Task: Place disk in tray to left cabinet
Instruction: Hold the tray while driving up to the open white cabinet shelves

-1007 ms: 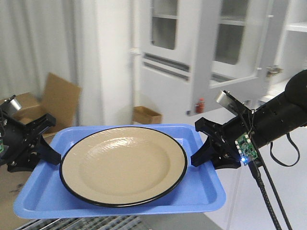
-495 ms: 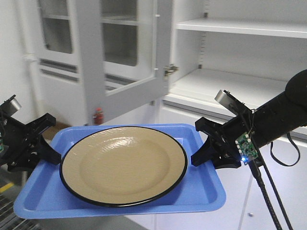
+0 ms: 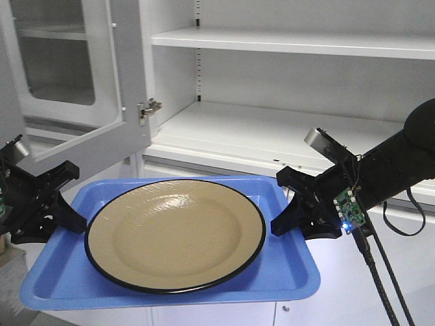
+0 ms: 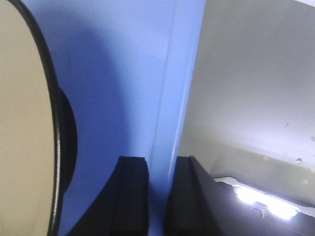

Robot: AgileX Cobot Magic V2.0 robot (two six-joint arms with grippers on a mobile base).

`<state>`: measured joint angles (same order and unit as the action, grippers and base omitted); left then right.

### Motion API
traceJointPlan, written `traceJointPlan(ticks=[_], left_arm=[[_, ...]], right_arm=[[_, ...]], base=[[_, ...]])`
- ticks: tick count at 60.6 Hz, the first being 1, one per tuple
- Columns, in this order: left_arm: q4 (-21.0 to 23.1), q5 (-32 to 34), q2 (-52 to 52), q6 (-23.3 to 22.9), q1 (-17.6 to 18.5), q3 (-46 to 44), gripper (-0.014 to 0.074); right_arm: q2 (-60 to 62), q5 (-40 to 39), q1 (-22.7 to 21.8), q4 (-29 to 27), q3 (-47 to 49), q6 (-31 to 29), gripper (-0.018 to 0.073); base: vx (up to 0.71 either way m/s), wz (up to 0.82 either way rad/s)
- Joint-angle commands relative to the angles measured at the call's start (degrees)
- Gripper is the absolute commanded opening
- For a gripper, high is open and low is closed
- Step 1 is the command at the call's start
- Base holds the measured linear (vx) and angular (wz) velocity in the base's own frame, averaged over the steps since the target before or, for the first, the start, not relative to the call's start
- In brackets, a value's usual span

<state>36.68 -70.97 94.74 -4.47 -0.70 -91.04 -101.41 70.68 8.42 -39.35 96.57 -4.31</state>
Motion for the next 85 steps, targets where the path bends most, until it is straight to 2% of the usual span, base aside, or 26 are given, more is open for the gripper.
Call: traceJointPlan(ticks=[1, 85], left_arm=[[8.88, -0.79, -2.90, -1.01, 1.07, -2.21, -0.0001], [8.88, -0.79, -2.90, -1.01, 1.07, -2.21, -0.0001]], right_arm=[[3.37, -0.17, 0.83, -9.52, 2.11, -0.98, -0.0004], [3.37, -0.17, 0.83, -9.52, 2.11, -0.98, -0.0004]], base=[[0.17, -0.24], [0.23, -0.16]])
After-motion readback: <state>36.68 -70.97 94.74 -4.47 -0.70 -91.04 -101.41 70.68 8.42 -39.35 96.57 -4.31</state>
